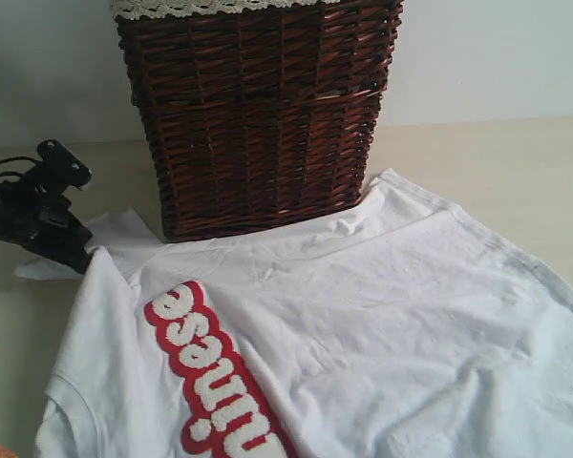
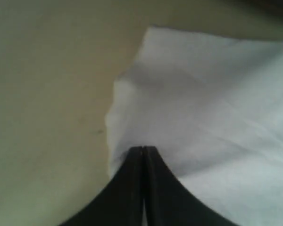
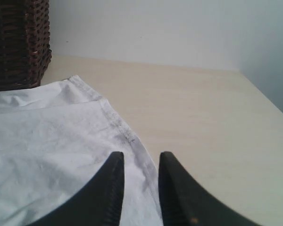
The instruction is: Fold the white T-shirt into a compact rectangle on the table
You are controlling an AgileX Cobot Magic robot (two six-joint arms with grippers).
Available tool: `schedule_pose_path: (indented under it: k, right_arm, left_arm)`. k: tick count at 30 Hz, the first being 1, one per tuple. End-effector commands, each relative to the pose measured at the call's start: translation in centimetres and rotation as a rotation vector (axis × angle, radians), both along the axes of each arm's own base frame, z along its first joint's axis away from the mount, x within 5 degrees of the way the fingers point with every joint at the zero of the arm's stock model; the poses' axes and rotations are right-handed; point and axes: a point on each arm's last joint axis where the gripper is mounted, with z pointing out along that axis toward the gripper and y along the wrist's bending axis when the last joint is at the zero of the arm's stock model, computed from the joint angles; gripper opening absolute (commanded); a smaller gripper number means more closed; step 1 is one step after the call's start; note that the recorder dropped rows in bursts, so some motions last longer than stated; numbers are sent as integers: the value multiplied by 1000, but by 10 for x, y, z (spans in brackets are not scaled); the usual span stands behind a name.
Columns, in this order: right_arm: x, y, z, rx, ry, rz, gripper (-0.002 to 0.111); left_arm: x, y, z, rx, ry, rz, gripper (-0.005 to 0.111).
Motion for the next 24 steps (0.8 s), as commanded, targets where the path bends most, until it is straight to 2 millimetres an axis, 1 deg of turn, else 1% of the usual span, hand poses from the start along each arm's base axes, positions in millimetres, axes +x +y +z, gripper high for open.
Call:
schedule_pose_path:
  k: [1, 4, 6, 8, 10, 12, 13, 15, 16, 17, 19, 20, 22, 24]
  right_arm:
    - [0, 0, -1, -8, -9, -3, 27]
    - [0, 0, -1, -8, -9, -3, 27]
    - [0, 0, -1, -8, -9, -3, 27]
    - [0, 0, -1, -8, -9, -3, 27]
    - [0, 0, -1, -8, -9, -3, 27]
    - [0, 0, -1, -8, -9, -3, 27]
    - [0, 0, -1, -8, -9, -3, 27]
    - [0, 0, -1, -8, -9, -3, 27]
    - [0, 0, -1, -8, -9, -3, 27]
    - [0, 0, -1, -8, -9, -3, 27]
    - [0, 0, -1, -8, -9, -3, 27]
    - [0, 0, -1, -8, -9, -3, 27]
    - [0, 0, -1, -8, -9, -3, 27]
    - [0, 0, -1, -8, -9, -3, 27]
  left_arm:
    - [22, 17, 8, 74, -68, -12, 0]
    - [29, 16, 21, 61, -106, -27, 0]
    - [31, 15, 32, 21, -129, 20, 1]
    - [32, 23, 50, -63, -157, 166, 6]
    - [30, 34, 68, -159, -180, 292, 15]
    - [20, 46, 87, -300, -176, 373, 26]
    - [12, 49, 93, -373, -149, 374, 31]
    - [-14, 53, 100, -530, -1, 269, 38]
    - [-27, 57, 101, -589, 83, 235, 40]
    - [-43, 59, 97, -647, 204, 209, 41]
    - [-72, 63, 82, -718, 423, 209, 41]
    - [-86, 65, 73, -736, 501, 235, 41]
    - [-105, 66, 56, -748, 571, 270, 41]
    - [-123, 61, 42, -747, 626, 289, 41]
